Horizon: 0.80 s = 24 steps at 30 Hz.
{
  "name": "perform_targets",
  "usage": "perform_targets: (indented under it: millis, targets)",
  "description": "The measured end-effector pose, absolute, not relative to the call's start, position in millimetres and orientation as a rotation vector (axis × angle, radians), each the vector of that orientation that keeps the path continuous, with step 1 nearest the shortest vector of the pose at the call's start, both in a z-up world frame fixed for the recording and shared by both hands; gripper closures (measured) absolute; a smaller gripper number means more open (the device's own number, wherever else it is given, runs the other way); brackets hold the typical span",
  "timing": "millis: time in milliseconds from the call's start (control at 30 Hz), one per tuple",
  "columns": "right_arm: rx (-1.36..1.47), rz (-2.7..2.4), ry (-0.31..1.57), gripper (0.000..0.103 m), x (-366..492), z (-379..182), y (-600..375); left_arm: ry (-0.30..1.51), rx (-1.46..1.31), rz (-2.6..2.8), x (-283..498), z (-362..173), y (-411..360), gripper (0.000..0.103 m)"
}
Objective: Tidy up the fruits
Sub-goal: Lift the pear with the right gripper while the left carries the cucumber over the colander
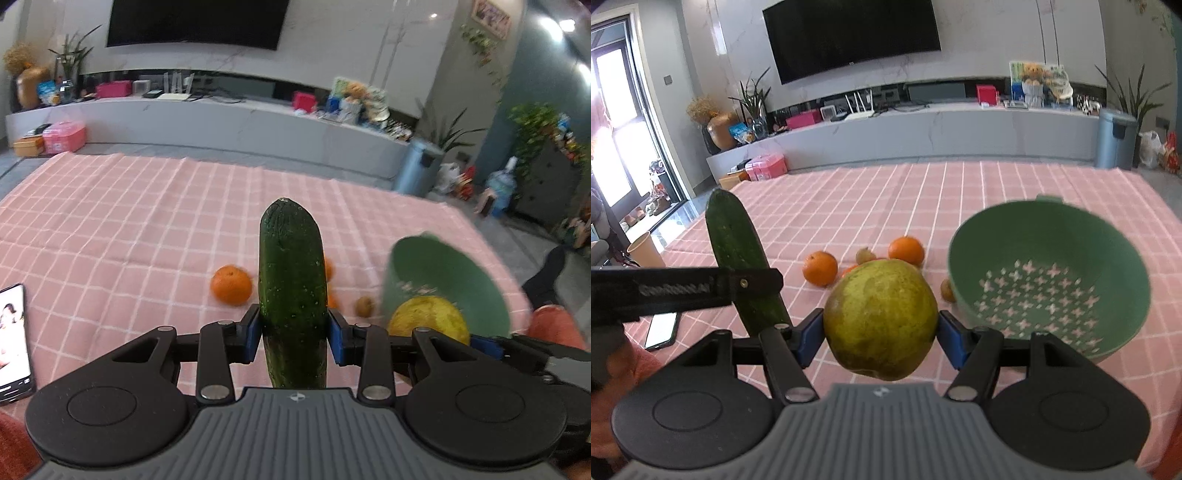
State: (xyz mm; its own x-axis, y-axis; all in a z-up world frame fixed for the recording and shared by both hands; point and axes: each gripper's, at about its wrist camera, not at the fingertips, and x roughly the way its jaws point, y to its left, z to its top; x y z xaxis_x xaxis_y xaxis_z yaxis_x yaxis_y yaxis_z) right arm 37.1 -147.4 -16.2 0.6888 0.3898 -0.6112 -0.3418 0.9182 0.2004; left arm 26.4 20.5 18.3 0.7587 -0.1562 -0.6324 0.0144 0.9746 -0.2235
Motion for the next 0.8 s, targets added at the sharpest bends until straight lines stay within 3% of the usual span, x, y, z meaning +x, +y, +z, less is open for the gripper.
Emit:
perform_targets:
  millis: [400, 800]
  targets:
    - [-0.072, 0.353, 0.649, 0.041, 70, 17, -207, 0.644, -0.246, -0.327, 76, 55, -30, 0.062]
    - [-0.299, 0.34, 0.772, 0.041, 139, -23, -241, 0.849, -0.187, -0.364, 152, 1, -87, 0.062]
